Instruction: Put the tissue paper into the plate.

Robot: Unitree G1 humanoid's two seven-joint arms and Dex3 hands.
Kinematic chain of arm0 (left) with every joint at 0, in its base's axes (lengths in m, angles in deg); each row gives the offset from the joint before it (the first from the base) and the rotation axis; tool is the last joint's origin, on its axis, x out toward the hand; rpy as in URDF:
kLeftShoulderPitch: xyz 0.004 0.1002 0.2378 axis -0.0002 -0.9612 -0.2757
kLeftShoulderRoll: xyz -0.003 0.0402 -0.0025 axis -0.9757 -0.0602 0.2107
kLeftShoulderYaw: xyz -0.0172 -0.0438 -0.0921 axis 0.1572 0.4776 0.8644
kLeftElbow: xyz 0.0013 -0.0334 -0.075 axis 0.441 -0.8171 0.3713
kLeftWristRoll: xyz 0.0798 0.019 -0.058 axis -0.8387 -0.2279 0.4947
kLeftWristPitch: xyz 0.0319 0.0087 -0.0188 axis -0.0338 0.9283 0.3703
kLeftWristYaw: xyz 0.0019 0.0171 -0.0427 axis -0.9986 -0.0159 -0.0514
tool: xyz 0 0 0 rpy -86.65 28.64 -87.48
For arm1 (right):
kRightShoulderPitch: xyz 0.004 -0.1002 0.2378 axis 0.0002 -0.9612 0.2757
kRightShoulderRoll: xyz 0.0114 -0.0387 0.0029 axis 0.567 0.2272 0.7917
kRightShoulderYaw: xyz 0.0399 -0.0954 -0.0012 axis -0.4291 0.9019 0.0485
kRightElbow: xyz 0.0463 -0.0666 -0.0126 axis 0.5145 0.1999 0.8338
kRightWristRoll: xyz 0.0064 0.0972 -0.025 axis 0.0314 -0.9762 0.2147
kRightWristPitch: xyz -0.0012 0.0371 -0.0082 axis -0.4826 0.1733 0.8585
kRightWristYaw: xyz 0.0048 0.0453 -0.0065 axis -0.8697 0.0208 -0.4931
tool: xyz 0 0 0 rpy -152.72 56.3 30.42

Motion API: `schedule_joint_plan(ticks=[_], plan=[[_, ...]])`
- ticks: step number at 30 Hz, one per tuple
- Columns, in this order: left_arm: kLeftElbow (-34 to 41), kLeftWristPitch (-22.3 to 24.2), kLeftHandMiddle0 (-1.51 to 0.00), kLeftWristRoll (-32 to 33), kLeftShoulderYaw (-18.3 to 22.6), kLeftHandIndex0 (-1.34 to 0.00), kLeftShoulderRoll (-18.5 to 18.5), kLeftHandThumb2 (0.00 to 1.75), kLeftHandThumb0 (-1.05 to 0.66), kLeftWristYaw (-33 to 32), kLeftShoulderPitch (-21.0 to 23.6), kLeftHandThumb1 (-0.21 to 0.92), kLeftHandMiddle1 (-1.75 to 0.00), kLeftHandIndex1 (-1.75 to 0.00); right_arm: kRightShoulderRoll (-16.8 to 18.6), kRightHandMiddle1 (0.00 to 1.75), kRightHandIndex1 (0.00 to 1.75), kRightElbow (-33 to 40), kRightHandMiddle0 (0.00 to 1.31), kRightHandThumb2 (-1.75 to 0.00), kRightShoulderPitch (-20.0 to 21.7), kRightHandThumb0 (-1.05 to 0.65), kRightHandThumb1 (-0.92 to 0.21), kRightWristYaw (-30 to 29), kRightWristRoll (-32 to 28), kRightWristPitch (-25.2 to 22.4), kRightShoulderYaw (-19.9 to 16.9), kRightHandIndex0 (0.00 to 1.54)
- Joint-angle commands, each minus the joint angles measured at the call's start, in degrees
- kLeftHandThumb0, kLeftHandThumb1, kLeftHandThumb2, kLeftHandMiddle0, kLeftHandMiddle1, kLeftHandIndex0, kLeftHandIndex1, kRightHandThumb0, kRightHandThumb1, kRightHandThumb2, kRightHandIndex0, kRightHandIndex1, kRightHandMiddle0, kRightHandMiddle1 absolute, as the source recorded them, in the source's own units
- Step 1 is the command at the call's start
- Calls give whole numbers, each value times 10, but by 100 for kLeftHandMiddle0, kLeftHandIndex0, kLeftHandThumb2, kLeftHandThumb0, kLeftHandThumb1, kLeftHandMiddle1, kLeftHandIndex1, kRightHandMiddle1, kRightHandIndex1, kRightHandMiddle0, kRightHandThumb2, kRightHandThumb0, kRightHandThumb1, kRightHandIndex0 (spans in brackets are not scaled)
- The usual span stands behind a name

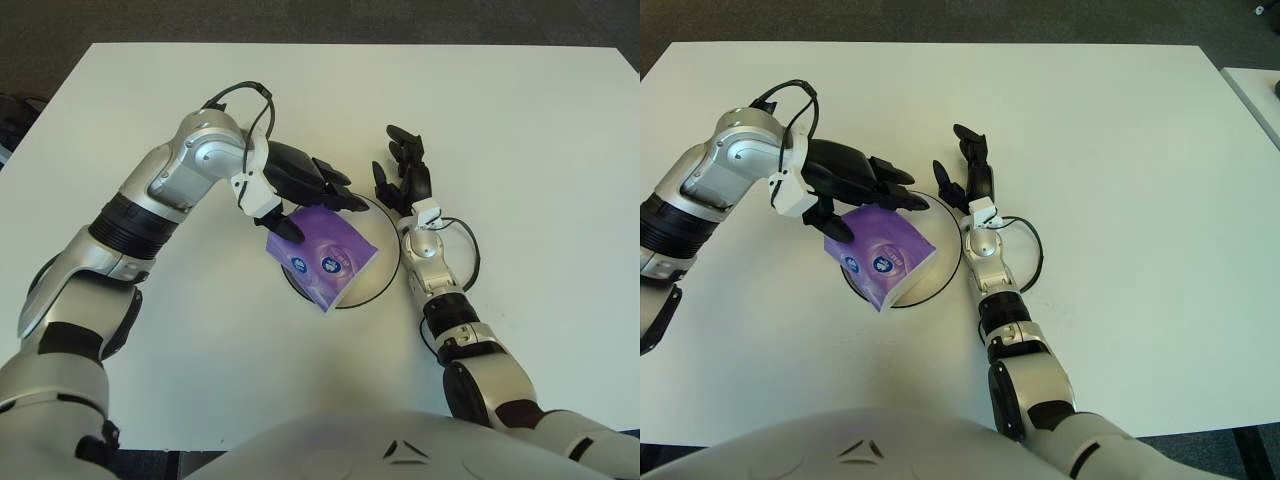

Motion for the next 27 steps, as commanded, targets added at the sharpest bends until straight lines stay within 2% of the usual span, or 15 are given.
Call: schedule_joint_plan(ticks=[1, 2, 4, 8, 16, 25, 27], plan=[[-24, -30, 0, 20, 45, -1, 10, 93, -105, -68, -31, 92, 0, 0, -4, 65, 44, -93, 0, -65, -80, -63, -92, 7, 1, -26, 3, 8], [-27, -34, 0, 20, 49, -1, 12, 93, -105, -78, -33, 92, 0, -1, -5, 65, 43, -93, 0, -66, -81, -65, -92, 6, 3, -23, 3, 8], [-30, -35, 0, 17, 66, -2, 20, 93, -105, -111, -45, 92, 0, -1, 5, 65, 42, -38, 0, -67, -100, -69, -92, -9, 16, -44, 14, 9], [-29, -24, -2, 28, 88, -4, 27, 94, -105, -145, -60, 92, -1, -3, 4, 67, 41, -38, 0, -67, -97, -76, -92, -24, 24, -54, 15, 9], [6, 67, -3, 87, 124, -3, 34, 97, -105, -156, -78, 92, -1, -8, 1, 68, 42, -53, 0, -63, -87, -83, -92, -35, 25, -69, 16, 12], [27, 112, -4, 116, 154, 0, 38, 101, -102, -175, -97, 92, -1, -15, 2, 69, 45, -48, 0, -60, -86, -85, -92, -29, 22, -96, 14, 14], [34, 121, -3, 130, 171, 0, 27, 102, -100, -173, -102, 92, -1, -14, 2, 70, 46, -50, 0, -60, -84, -85, -92, -27, 20, -98, 13, 15]])
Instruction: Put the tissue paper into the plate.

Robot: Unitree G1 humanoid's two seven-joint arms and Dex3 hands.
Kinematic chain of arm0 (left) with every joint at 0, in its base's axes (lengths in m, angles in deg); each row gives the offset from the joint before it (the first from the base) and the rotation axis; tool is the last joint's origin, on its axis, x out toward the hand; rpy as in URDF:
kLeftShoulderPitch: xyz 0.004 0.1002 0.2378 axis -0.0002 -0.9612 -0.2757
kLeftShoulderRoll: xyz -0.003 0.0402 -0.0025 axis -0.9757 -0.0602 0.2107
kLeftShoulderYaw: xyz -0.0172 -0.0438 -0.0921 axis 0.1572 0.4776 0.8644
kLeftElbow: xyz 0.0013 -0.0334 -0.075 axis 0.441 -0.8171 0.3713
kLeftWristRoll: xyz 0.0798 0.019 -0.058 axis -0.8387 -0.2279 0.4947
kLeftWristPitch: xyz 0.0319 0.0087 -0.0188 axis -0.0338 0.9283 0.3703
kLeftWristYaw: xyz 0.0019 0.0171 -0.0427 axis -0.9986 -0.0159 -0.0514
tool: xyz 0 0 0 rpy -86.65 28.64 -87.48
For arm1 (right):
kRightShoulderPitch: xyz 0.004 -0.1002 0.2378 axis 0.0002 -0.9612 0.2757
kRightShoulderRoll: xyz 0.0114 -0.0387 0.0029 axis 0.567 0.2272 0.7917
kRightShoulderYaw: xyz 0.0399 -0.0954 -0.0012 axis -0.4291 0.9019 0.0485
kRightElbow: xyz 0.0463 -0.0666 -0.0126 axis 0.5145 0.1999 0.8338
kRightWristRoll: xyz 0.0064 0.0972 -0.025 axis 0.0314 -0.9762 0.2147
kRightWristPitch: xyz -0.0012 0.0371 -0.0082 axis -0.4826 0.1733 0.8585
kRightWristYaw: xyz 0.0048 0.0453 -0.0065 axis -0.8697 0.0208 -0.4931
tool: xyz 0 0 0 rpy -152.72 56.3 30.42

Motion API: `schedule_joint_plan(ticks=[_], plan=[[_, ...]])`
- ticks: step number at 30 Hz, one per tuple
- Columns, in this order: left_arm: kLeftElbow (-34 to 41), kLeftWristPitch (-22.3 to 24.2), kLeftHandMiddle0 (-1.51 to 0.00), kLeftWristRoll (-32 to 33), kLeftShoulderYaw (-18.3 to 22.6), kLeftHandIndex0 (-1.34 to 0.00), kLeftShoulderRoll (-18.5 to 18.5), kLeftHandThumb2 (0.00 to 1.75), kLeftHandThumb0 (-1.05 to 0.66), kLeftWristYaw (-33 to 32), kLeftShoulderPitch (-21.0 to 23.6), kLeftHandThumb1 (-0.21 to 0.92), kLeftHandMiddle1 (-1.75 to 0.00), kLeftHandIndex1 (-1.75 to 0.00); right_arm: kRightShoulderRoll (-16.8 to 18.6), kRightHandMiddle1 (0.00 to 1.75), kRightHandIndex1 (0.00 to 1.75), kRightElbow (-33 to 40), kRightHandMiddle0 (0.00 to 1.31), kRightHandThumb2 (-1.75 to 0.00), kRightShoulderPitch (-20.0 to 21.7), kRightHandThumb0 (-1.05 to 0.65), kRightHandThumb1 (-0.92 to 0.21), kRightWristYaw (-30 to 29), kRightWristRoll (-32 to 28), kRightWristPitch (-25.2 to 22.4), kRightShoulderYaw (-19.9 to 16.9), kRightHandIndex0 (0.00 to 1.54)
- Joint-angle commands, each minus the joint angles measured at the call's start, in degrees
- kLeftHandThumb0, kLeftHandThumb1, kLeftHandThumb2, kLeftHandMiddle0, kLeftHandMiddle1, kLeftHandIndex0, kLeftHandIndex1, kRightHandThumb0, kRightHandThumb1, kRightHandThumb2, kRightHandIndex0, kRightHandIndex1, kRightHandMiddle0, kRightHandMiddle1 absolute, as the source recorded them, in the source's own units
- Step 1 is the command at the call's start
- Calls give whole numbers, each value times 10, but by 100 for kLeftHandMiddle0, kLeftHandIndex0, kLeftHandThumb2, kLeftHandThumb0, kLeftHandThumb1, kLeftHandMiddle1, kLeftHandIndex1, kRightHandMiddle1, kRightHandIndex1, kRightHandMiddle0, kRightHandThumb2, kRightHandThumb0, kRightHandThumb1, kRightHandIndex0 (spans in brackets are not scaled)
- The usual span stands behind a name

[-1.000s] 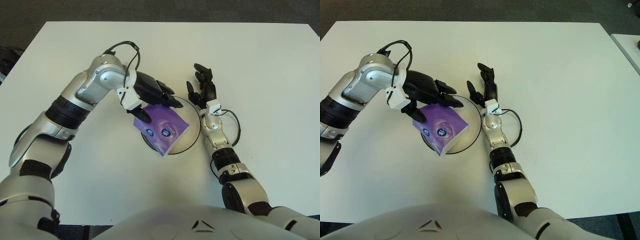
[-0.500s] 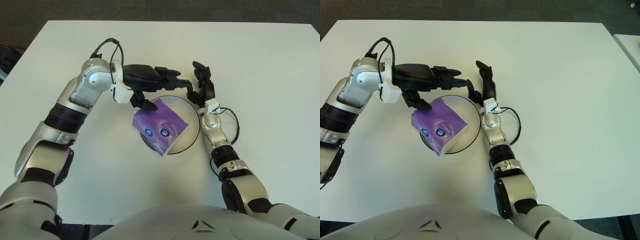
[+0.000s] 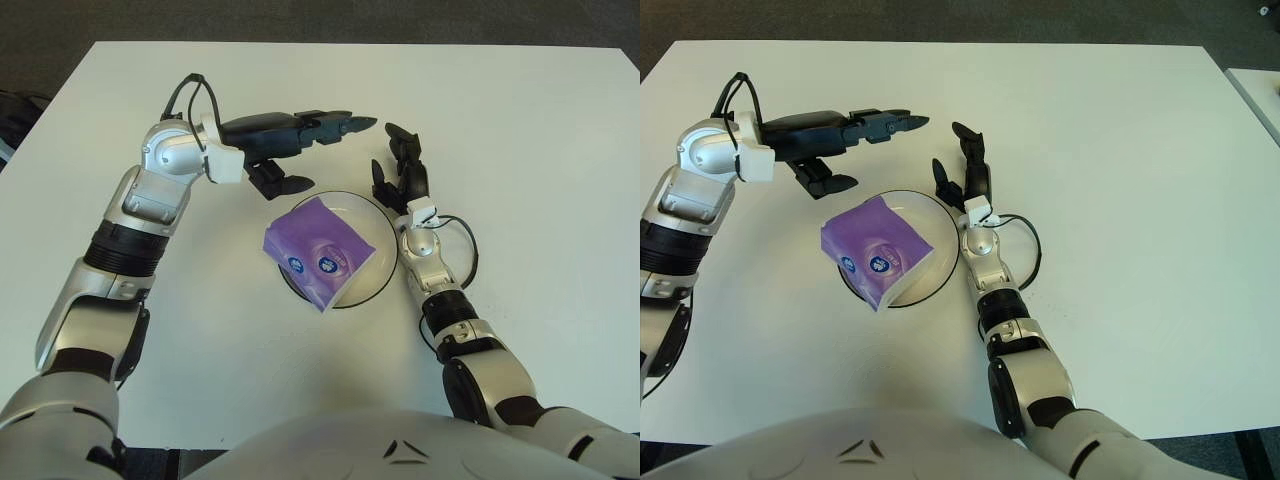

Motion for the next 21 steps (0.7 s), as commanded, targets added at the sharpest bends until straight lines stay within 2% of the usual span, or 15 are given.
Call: schedule_joint_plan(ticks=[1, 4, 9, 12, 15, 18, 21], plan=[[21, 20, -3, 26, 33, 0, -18, 103, -100, -4, -18, 92, -1, -14, 2, 70, 46, -65, 0, -60, -79, -85, -92, 7, -5, -71, 0, 15], [38, 38, -4, 22, 48, 0, -19, 105, -96, -20, -30, 92, -1, -12, 4, 71, 47, -75, 0, -61, -75, -85, -92, 5, -6, -61, -3, 15], [25, -12, -3, -15, 62, 0, -5, 107, -89, -73, -49, 92, 0, -9, 6, 72, 49, -86, 0, -59, -72, -84, -92, 5, -12, -41, -8, 16], [-10, -47, -2, -37, 60, 0, 6, 107, -85, -105, -44, 92, 0, -7, 9, 73, 50, -88, 0, -56, -71, -82, -92, 5, -16, -38, -11, 17], [-53, -73, 0, -56, 55, 0, 13, 108, -81, -129, -28, 92, 0, -5, 10, 74, 51, -90, 0, -54, -71, -81, -92, 5, -17, -37, -13, 17], [-165, -140, 0, -107, 43, 0, 25, 108, -78, -185, 6, 92, 0, -3, 11, 73, 52, -91, 0, -53, -70, -81, -92, 4, -17, -39, -15, 16], [-213, -199, 0, -148, 52, 0, 37, 106, -73, -258, 11, 92, 0, -3, 10, 72, 52, -90, 0, -54, -71, -82, -92, 4, -16, -41, -15, 15]])
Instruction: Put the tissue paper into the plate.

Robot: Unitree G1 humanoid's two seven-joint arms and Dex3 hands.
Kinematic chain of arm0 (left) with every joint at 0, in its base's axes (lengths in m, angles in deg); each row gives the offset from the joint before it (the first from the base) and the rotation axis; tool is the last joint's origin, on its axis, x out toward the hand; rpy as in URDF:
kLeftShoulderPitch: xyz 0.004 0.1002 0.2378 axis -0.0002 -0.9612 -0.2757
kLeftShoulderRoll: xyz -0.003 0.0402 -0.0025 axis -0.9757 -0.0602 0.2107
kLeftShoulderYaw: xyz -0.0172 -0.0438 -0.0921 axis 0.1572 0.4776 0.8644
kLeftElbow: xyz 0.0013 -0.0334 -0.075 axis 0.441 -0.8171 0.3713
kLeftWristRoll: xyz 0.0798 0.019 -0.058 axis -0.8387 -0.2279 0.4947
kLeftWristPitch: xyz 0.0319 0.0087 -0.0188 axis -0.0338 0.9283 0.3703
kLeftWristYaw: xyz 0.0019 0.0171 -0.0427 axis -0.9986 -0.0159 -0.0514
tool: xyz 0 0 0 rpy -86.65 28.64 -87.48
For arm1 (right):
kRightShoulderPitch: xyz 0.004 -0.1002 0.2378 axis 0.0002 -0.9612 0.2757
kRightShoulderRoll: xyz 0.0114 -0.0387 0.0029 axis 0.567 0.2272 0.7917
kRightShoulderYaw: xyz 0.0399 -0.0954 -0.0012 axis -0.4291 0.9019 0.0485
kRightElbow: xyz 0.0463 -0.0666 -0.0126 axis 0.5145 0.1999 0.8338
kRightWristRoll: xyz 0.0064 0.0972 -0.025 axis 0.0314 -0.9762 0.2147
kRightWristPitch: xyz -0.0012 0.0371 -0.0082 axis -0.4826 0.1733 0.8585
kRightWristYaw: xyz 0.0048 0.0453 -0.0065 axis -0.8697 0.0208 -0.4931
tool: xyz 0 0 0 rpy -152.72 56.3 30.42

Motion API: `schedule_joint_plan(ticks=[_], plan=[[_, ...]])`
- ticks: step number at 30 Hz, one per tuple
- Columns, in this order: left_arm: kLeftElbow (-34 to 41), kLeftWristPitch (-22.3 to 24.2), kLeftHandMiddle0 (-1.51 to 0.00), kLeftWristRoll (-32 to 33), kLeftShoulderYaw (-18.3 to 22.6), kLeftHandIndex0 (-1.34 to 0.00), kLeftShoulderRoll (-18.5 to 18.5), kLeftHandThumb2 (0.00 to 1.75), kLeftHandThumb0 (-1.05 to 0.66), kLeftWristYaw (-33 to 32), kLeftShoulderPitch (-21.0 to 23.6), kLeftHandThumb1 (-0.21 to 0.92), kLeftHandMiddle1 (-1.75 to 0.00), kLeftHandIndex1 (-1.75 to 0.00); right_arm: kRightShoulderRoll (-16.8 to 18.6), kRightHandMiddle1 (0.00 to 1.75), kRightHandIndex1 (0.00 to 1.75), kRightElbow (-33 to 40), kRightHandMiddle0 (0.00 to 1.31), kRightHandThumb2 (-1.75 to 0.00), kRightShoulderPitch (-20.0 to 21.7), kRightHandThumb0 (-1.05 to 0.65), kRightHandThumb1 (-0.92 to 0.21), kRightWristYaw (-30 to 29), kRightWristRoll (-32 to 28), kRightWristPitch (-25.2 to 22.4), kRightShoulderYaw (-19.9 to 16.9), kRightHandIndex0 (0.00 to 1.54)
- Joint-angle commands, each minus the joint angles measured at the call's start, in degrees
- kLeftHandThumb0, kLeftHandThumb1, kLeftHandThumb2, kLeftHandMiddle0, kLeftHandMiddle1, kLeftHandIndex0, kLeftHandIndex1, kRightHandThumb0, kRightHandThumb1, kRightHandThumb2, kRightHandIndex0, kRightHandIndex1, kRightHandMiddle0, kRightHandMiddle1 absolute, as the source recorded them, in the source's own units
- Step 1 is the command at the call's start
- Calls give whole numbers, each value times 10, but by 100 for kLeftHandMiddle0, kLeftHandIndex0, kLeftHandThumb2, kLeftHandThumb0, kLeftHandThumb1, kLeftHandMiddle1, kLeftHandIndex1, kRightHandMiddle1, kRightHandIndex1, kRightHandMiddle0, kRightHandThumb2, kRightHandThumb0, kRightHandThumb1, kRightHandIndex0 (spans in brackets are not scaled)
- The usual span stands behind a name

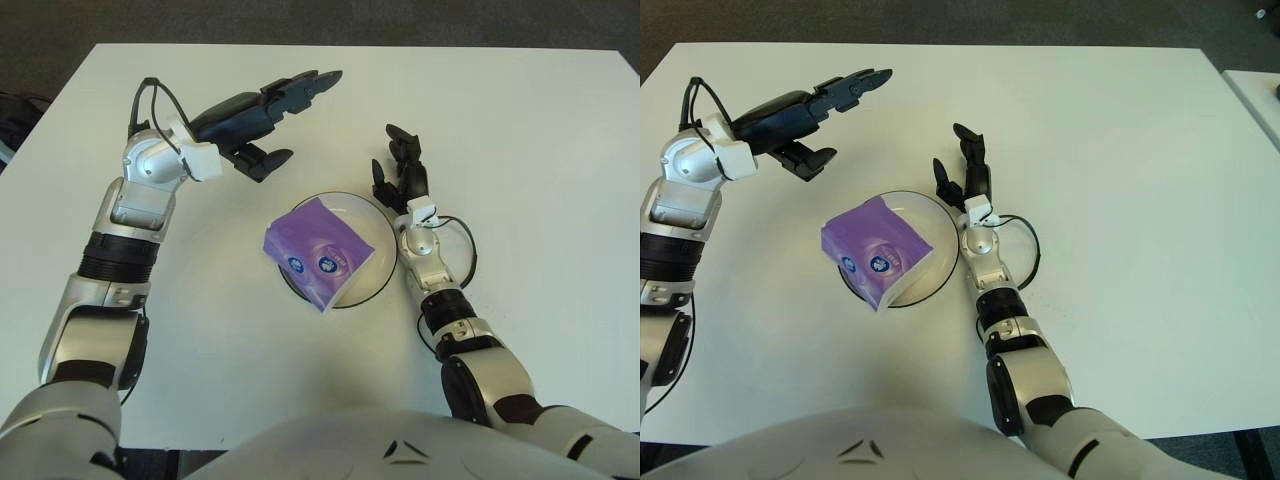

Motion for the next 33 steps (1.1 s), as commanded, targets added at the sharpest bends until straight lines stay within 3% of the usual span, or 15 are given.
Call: schedule_joint_plan(ticks=[1, 5, 11, 33], plan=[[-78, -76, 0, -53, 0, 0, 13, 105, -73, -84, 18, 92, 0, -3, 3, 72, 52, -76, 0, -54, -79, -82, -92, 4, -9, -48, -4, 15], [-1, 115, 0, 52, 25, 0, 56, 106, -79, -49, -14, 92, 0, -6, 2, 72, 53, -77, 0, -54, -79, -82, -92, 2, -6, -49, -4, 15], [52, 207, 0, 65, 36, 0, 73, 110, -86, -65, -35, 92, 0, -5, 1, 73, 53, -78, 0, -54, -81, -81, -92, 3, -5, -47, -3, 15], [54, 291, 0, 85, 69, -2, 141, 120, -90, -160, -97, 92, 0, -4, 0, 75, 55, -64, 0, -50, -91, -79, -92, 6, -6, -48, -3, 15]])
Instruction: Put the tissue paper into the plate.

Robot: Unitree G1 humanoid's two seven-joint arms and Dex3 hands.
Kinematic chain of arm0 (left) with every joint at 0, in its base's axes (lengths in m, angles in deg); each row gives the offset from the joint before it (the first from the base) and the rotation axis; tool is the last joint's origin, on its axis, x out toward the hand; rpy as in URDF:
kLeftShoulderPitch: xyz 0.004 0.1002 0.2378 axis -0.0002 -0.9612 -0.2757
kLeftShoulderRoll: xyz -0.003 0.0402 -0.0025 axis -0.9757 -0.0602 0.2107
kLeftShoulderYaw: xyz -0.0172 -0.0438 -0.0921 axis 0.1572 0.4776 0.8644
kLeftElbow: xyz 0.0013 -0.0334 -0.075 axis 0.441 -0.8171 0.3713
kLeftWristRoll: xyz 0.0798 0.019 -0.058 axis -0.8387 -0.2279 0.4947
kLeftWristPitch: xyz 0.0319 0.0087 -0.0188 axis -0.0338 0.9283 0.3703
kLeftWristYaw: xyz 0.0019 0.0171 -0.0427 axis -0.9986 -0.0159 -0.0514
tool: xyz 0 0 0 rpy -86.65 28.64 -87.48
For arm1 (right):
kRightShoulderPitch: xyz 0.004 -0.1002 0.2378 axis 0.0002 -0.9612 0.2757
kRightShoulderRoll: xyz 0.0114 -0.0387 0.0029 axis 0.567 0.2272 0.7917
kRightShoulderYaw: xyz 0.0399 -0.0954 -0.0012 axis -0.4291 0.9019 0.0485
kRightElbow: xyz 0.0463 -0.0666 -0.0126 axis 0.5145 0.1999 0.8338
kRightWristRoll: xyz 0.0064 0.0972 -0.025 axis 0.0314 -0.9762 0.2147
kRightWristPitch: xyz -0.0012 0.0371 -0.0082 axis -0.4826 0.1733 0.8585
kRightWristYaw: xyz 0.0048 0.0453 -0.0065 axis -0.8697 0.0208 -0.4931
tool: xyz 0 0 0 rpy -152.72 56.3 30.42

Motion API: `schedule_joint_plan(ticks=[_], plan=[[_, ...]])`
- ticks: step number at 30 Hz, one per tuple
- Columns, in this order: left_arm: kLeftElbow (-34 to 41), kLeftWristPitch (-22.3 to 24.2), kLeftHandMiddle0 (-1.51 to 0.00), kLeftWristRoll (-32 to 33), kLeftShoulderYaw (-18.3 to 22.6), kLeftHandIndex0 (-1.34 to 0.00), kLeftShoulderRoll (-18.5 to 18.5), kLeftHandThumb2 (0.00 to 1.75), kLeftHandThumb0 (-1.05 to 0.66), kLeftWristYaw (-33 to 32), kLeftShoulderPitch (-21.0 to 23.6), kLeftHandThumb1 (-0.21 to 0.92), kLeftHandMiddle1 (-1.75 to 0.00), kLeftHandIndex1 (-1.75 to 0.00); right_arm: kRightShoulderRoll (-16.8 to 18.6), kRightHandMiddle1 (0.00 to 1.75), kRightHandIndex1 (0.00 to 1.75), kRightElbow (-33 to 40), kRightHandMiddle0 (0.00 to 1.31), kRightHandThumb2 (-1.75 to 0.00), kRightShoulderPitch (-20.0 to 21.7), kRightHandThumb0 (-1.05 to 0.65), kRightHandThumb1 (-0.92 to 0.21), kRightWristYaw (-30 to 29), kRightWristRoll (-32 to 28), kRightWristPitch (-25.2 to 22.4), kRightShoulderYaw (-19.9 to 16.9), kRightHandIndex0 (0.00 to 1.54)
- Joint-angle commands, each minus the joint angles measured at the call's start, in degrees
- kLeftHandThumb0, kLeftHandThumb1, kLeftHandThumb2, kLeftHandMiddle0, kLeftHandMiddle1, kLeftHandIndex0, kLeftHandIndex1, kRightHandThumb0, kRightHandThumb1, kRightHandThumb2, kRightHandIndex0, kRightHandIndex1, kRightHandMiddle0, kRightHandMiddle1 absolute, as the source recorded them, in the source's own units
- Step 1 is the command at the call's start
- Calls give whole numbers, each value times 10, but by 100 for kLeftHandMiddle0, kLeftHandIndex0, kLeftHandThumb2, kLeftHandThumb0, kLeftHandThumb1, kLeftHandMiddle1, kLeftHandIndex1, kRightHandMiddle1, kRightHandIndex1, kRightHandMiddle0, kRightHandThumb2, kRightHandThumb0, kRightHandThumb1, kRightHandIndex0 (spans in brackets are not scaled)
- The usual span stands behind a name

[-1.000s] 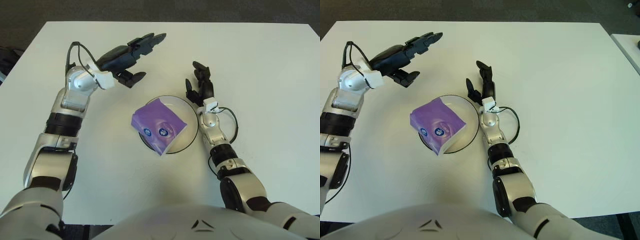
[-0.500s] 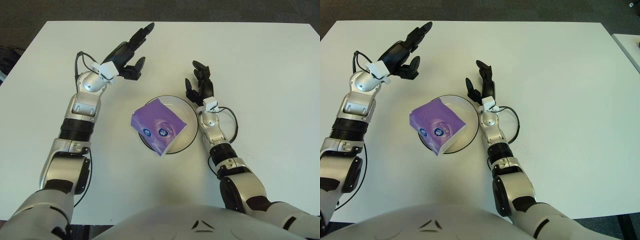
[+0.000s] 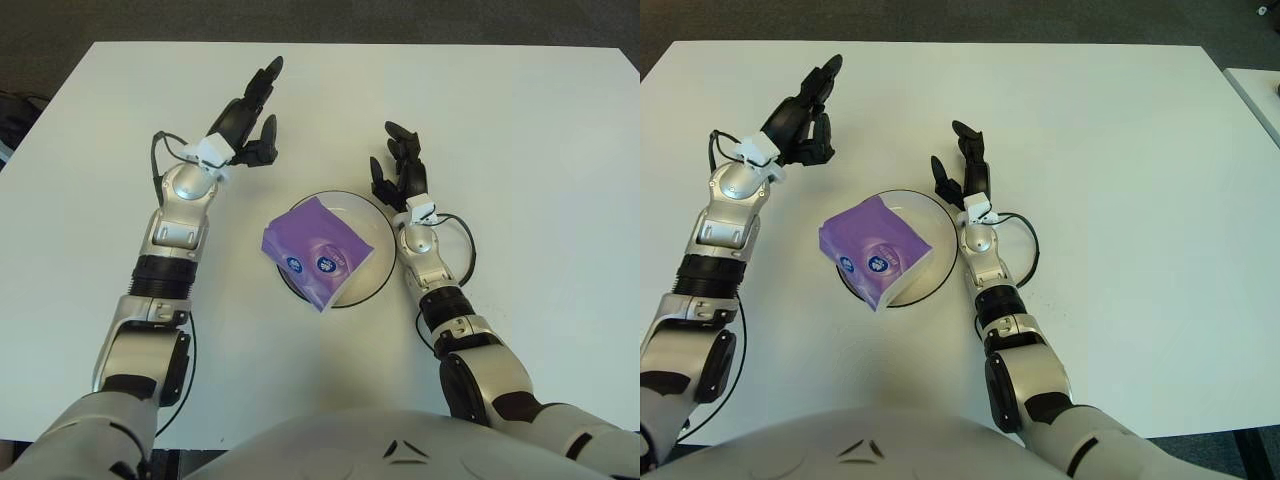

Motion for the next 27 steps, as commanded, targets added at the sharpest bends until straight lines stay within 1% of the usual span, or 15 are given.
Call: schedule_joint_plan(ticks=[1, 5, 11, 13, 15, 22, 25, 27], plan=[[1, 19, 0, 15, 13, -2, 18, 120, -90, -21, -24, 92, 0, -4, -1, 75, 55, -59, 0, -50, -97, -79, -92, 7, -6, -50, -1, 15], [-2, 15, 0, 20, 18, 0, 36, 121, -89, -41, -43, 92, 0, -8, -2, 74, 56, -56, 0, -50, -99, -79, -92, 8, -7, -52, -1, 15], [-11, 10, 0, 21, 20, 0, 56, 122, -88, -66, -63, 92, 0, -10, -4, 74, 56, -53, 0, -50, -102, -79, -92, 10, -7, -52, -2, 15], [-21, 0, 0, 22, 22, 0, 64, 122, -88, -75, -73, 92, 0, -11, -5, 74, 56, -54, 0, -50, -102, -79, -92, 10, -7, -51, -2, 14], [-54, -26, 0, 25, 28, 0, 75, 122, -88, -88, -81, 92, 0, -13, -6, 74, 56, -57, 0, -50, -100, -79, -92, 11, -8, -50, -3, 14], [-99, -64, 0, 22, 31, 0, 86, 121, -88, -109, -78, 92, 0, -17, -8, 74, 56, -60, 0, -50, -99, -79, -92, 13, -10, -49, -6, 14], [-114, -84, 0, 11, 29, 0, 90, 121, -88, -128, -77, 92, 0, -17, -10, 75, 56, -60, 0, -51, -98, -79, -92, 12, -9, -46, -7, 15], [-124, -100, 0, 1, 26, 0, 96, 121, -88, -147, -85, 92, 0, -17, -10, 77, 56, -59, 0, -50, -98, -79, -92, 11, -9, -45, -8, 15]])
